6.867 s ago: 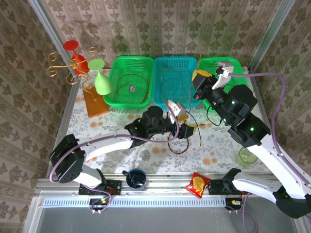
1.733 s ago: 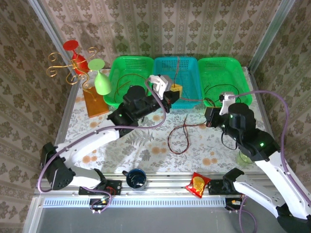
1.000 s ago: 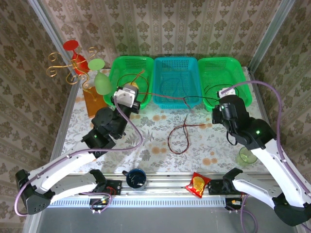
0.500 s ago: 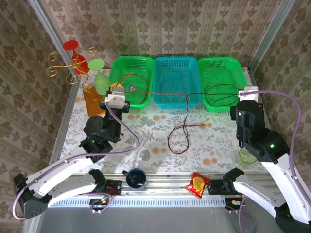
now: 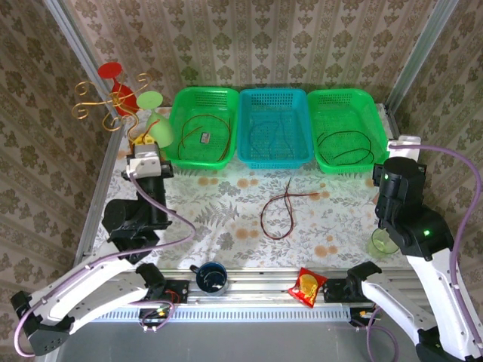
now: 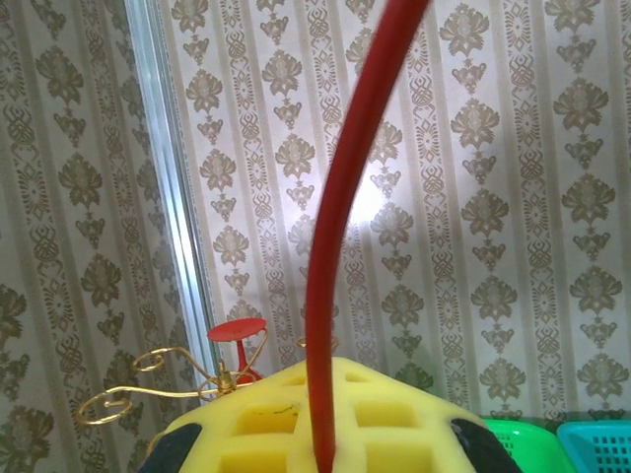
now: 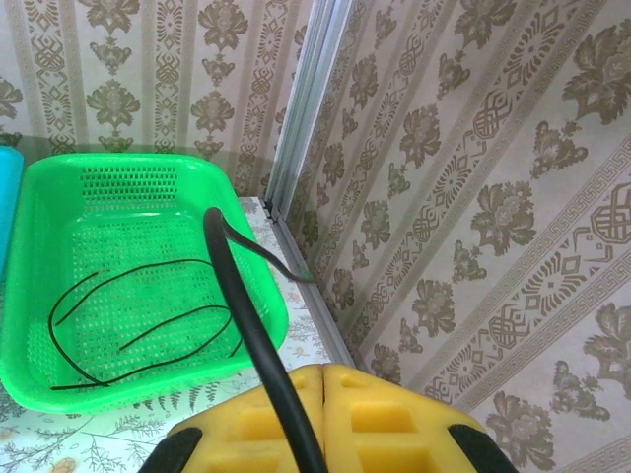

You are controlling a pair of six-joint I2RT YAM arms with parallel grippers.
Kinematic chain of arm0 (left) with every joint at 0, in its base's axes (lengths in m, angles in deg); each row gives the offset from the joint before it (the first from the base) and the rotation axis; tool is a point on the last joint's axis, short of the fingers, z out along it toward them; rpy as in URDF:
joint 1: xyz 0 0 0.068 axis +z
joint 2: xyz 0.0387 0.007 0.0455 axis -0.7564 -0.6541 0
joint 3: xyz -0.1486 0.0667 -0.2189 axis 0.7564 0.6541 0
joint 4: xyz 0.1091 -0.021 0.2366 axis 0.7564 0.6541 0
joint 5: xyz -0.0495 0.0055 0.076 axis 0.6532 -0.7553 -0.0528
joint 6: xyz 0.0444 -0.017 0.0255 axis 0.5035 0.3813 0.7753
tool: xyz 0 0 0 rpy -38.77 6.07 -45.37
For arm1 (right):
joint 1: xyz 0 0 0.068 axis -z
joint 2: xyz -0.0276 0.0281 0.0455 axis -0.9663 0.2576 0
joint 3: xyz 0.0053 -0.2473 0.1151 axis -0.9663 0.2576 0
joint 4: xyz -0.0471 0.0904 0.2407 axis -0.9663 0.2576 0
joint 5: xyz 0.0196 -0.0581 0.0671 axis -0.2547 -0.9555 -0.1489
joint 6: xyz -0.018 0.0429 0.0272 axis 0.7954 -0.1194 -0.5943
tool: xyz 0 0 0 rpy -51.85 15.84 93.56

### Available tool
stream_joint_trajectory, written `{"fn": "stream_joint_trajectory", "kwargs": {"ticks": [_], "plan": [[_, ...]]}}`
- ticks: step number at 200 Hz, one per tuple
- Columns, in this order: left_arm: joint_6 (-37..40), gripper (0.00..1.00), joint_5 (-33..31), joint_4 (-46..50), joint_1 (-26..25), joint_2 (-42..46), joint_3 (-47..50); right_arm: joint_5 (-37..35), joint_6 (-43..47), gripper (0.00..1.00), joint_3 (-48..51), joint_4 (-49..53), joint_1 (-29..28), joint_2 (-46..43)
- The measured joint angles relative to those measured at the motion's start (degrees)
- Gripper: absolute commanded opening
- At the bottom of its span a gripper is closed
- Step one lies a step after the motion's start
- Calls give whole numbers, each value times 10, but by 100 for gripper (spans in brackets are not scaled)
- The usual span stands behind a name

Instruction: Untangle the cables

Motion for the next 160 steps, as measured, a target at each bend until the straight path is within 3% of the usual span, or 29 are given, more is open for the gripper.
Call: {"fn": "stream_joint_trajectory", "kwargs": {"ticks": [56,95,160], "plan": [[-73,0,76,137,15,-51,-104,31,-16,0,0,-1,0,1],[-76,0,125,191,34,-135,-198,43,-30,0,-7,-1,0,6],[-87,0,224,283,111,-307,-377,43,-26,0,-35,-16,0,25]]}}
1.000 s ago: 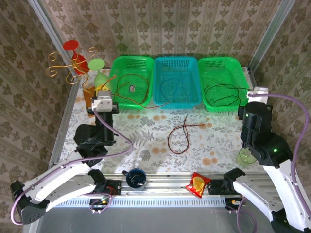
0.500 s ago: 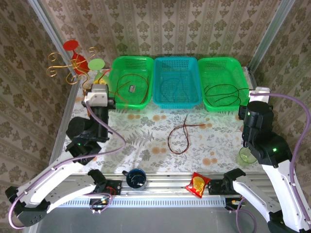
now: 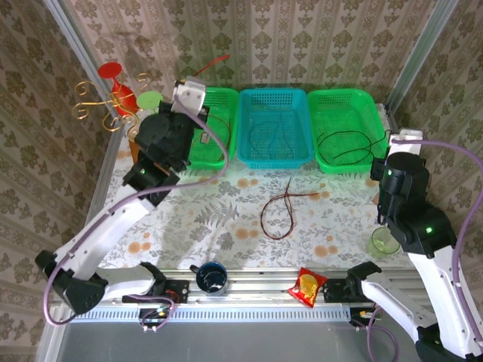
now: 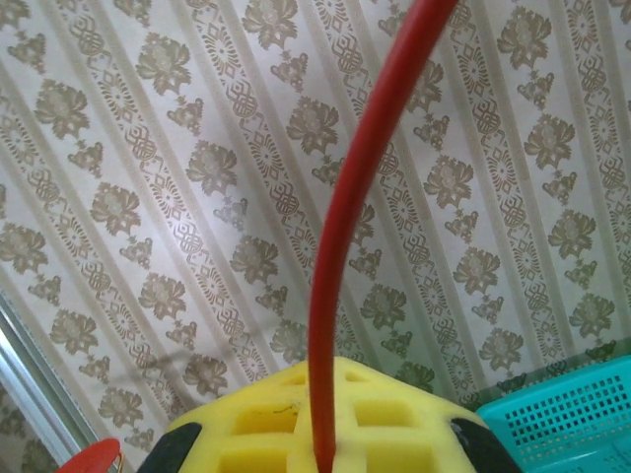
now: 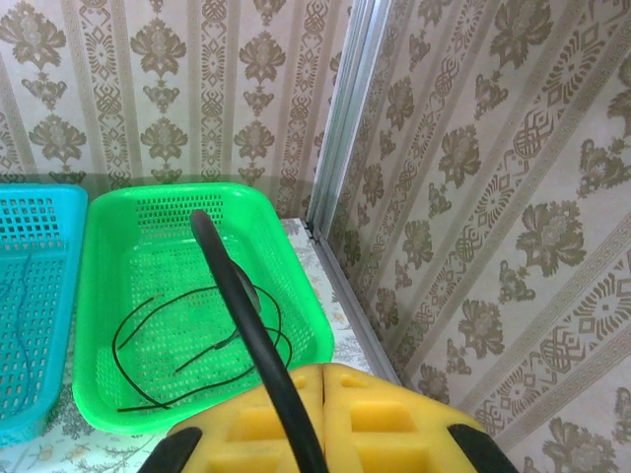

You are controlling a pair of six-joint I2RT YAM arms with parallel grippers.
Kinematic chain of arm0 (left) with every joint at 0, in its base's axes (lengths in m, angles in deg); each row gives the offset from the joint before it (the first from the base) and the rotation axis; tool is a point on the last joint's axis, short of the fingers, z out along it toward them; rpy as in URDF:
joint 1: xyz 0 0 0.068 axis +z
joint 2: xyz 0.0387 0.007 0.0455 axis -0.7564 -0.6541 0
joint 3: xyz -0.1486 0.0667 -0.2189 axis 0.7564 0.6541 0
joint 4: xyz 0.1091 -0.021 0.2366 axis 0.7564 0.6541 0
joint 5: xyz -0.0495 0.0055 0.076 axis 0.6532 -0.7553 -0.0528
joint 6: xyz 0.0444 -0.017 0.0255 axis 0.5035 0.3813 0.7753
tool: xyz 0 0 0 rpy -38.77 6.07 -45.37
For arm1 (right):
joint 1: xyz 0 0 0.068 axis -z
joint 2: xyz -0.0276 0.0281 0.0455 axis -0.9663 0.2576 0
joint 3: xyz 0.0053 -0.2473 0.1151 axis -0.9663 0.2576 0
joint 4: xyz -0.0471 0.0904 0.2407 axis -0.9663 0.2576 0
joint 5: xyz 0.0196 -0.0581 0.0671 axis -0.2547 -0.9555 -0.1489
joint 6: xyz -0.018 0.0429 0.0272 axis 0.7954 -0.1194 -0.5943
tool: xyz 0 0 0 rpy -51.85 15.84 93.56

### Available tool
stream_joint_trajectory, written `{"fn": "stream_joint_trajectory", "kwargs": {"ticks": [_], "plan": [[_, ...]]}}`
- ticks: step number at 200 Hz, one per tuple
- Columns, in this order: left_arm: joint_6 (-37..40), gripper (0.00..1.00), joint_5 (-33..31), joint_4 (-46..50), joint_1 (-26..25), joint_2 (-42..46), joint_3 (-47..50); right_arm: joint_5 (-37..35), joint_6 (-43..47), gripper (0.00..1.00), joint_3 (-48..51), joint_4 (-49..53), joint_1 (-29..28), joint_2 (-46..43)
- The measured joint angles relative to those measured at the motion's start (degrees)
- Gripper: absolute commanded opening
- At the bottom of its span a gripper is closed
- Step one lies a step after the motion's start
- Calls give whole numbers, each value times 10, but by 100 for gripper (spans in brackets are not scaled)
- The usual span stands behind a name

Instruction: Untangle the cables

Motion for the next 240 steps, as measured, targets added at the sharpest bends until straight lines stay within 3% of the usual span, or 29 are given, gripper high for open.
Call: {"fn": "stream_joint_trajectory", "kwargs": {"ticks": [43,111,166,233,240], "plan": [[-1,0,36,37,64,-93,-95,9,3,0,-35,-14,1,56],[-18,0,73,105,151,-242,-157,32,17,0,-96,-28,13,129],[-134,0,149,315,187,-443,-250,50,17,0,-108,-29,18,136],[-216,0,183,581,190,-670,-489,62,14,0,-108,-24,19,136],[-222,6,187,596,191,-679,-496,63,13,0,-108,-23,19,137]]}}
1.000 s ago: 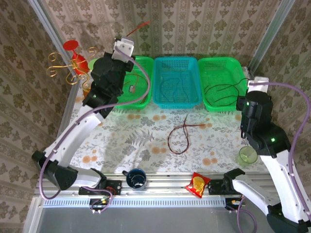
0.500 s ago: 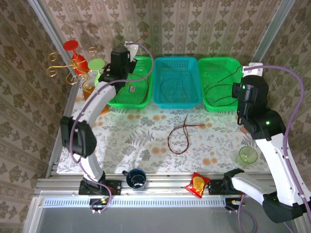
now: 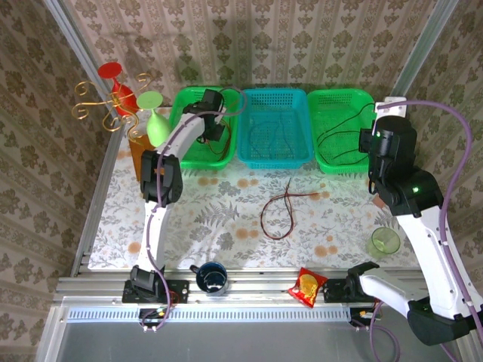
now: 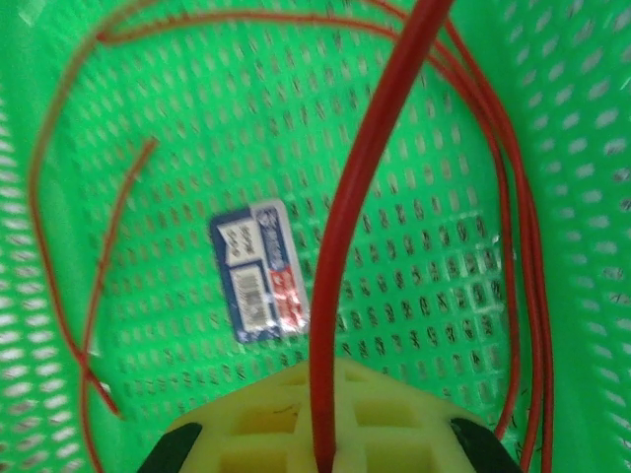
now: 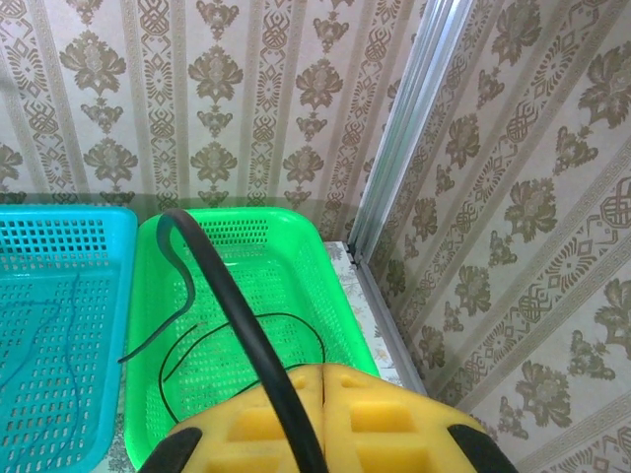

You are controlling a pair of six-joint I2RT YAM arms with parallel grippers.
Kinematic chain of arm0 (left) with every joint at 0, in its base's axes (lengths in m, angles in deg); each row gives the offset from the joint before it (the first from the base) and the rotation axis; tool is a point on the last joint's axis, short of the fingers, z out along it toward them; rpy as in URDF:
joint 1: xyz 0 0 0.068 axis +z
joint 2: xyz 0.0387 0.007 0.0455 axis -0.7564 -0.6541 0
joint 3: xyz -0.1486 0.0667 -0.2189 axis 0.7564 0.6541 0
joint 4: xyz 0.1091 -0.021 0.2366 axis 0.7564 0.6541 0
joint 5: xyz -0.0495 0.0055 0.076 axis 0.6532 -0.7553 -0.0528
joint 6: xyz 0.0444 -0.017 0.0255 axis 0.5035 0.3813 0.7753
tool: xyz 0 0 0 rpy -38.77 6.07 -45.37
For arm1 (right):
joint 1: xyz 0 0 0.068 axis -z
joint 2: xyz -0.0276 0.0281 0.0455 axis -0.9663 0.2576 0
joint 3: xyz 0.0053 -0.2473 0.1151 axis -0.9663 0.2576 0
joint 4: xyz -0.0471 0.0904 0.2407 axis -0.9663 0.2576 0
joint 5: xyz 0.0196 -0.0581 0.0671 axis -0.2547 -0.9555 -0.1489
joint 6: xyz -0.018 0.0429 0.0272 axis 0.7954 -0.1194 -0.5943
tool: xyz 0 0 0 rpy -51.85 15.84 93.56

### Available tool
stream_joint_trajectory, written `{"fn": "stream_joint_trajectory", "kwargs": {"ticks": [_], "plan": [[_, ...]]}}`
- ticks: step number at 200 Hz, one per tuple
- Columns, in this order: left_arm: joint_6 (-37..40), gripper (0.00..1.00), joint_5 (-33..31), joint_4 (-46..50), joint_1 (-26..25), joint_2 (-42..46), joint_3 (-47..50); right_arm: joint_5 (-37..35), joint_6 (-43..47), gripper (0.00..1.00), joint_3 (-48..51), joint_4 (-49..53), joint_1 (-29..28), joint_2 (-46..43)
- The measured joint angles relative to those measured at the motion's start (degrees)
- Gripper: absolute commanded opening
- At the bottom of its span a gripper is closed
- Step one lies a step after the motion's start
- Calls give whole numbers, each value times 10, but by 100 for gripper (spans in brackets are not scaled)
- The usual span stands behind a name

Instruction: Untangle the cables

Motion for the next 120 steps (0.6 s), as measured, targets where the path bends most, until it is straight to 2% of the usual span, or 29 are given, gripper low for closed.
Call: {"fn": "stream_joint_trajectory", "kwargs": {"ticks": [12,23,29,38,45,58,120], "plan": [[-9,26,5,19,1,-5,-3,1,0,0,-2,3,0,2],[-20,23,8,31,2,-5,-2,2,0,0,-2,3,0,2],[-23,26,8,31,2,-3,-2,3,0,0,-2,4,0,2],[-29,37,9,31,2,0,-2,4,0,0,-2,5,0,3],[-34,55,10,31,3,3,-2,6,0,0,-3,7,0,4],[-39,72,9,32,3,12,-2,9,0,0,-3,10,0,5],[-59,86,14,52,10,71,-11,13,-11,0,-20,19,7,25]]}}
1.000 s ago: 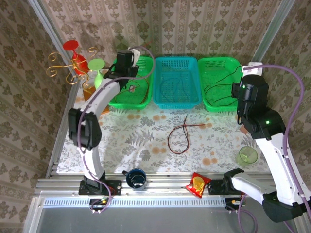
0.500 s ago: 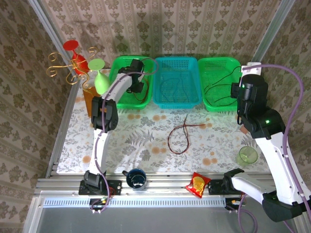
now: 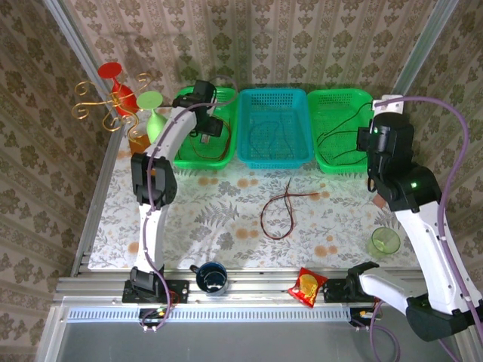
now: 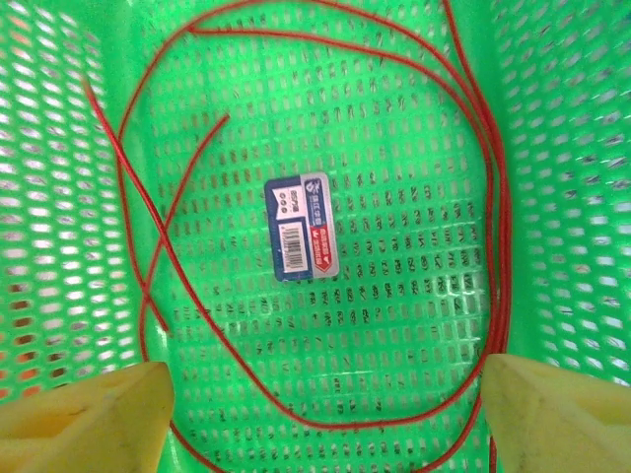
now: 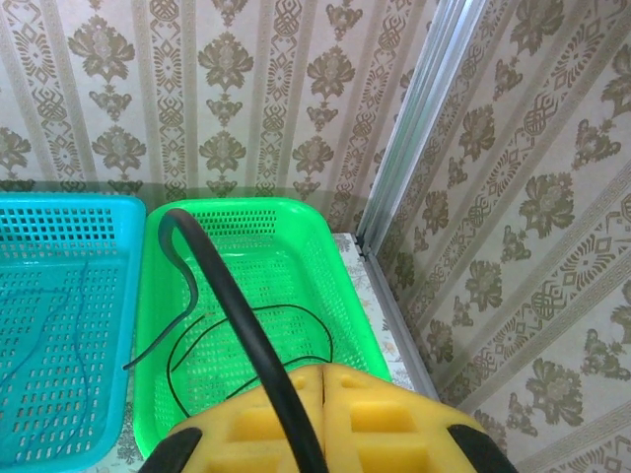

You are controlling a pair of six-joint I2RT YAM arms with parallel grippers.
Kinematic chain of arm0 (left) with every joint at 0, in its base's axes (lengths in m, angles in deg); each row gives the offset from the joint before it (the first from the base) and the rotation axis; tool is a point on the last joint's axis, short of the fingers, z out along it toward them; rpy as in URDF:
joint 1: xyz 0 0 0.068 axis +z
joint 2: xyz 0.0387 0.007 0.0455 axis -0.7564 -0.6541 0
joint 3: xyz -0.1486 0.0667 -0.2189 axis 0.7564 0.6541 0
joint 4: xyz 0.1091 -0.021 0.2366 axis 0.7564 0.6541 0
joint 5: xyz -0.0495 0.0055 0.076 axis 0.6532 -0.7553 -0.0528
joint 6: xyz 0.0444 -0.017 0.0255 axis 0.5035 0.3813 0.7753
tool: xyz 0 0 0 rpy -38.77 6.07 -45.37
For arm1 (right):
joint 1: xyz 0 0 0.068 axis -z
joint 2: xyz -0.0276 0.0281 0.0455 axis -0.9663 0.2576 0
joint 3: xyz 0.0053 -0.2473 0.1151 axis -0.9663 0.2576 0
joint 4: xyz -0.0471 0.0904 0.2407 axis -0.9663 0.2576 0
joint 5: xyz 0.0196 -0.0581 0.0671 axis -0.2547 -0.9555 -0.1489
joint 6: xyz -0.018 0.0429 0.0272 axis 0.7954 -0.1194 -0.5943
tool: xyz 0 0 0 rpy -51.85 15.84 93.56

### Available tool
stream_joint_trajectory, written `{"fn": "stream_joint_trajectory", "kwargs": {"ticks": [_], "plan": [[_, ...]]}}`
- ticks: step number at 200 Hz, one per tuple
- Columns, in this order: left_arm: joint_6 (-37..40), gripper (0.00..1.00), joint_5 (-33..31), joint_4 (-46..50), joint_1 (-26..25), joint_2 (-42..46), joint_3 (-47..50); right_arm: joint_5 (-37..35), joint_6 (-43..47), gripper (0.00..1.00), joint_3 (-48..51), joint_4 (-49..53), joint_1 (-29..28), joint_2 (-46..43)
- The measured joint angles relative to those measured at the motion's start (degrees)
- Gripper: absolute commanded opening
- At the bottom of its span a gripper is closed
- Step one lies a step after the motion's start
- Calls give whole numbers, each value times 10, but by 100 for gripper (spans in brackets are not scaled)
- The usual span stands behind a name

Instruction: Untangle the cables

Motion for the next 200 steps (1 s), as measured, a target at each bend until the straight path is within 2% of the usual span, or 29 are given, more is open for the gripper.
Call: {"fn": "stream_joint_trajectory", "kwargs": {"ticks": [58,81,125,158,200], "plan": [[0,89,2,7,-17,89,-22,32,-53,0,-16,3,56,69],[0,90,17,0,-32,130,-16,43,-81,0,-1,-31,75,82],[-20,90,66,-59,-105,232,100,52,-109,0,17,-125,82,122],[-49,89,74,-142,-170,273,217,56,-130,0,31,-208,97,177],[-73,89,75,-184,-191,277,310,58,-175,0,36,-251,117,297]]}}
